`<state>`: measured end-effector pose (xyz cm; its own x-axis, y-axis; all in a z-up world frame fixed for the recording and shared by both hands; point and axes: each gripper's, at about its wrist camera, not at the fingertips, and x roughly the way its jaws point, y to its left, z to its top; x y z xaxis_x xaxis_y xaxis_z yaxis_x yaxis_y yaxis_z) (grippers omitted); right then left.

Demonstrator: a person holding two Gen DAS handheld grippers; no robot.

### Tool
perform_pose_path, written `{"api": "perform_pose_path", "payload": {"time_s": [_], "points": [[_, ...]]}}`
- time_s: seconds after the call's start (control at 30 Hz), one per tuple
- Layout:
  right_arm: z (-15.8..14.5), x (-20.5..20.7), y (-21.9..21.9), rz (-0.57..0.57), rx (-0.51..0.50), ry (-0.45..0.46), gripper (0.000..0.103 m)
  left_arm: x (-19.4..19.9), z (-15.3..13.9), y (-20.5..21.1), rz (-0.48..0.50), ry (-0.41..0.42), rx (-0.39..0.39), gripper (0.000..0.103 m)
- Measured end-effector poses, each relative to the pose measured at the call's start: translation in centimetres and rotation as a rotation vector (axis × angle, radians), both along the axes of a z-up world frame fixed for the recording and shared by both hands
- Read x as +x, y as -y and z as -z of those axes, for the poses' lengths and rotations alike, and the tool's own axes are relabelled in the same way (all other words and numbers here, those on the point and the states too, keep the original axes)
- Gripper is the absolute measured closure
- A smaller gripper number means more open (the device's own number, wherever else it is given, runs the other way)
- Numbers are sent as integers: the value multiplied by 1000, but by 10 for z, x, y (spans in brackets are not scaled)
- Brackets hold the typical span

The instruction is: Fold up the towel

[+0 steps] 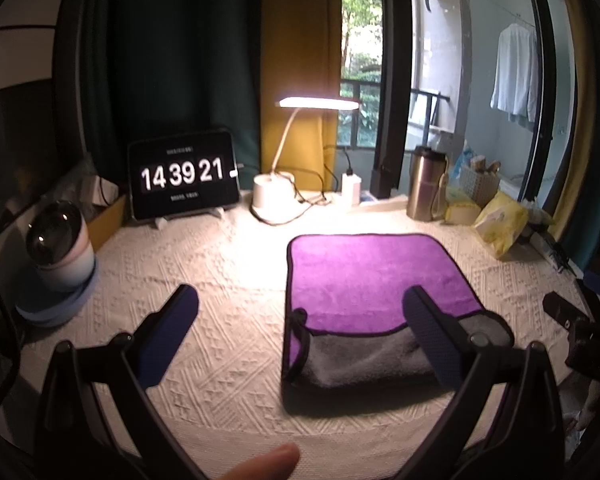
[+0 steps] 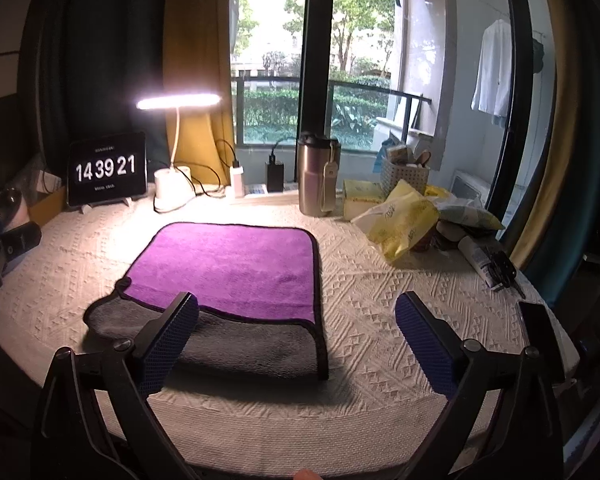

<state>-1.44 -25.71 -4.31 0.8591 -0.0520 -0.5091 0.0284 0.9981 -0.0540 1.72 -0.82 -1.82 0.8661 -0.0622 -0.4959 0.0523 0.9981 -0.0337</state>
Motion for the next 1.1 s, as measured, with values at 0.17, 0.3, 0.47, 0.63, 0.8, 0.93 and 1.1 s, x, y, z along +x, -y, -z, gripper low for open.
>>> {"api": "perform_pose_path", "payload": {"time_s": [0.17, 0.3, 0.47, 0.63, 0.8, 0.93, 1.1], "points": [[15, 14, 7, -1, 9, -55, 16, 22, 25, 2, 24, -83, 7, 0], [30, 31, 14, -9, 19, -107, 20, 36, 44, 7, 48, -141, 38, 1], [47, 49, 22, -32, 16, -149, 27, 53, 66, 8, 60, -197, 68, 1], [59, 65, 30, -61, 20, -178, 33, 67, 87, 19, 85, -218, 139, 19], [80, 87, 37, -117, 13, -234, 41, 83, 111, 26, 126, -266, 200, 40], [91, 95, 36, -159, 22, -270, 54, 92, 124, 21, 122, -314, 197, 46], [98, 97, 35, -177, 26, -292, 72, 91, 125, 23, 139, -305, 195, 52]]}}
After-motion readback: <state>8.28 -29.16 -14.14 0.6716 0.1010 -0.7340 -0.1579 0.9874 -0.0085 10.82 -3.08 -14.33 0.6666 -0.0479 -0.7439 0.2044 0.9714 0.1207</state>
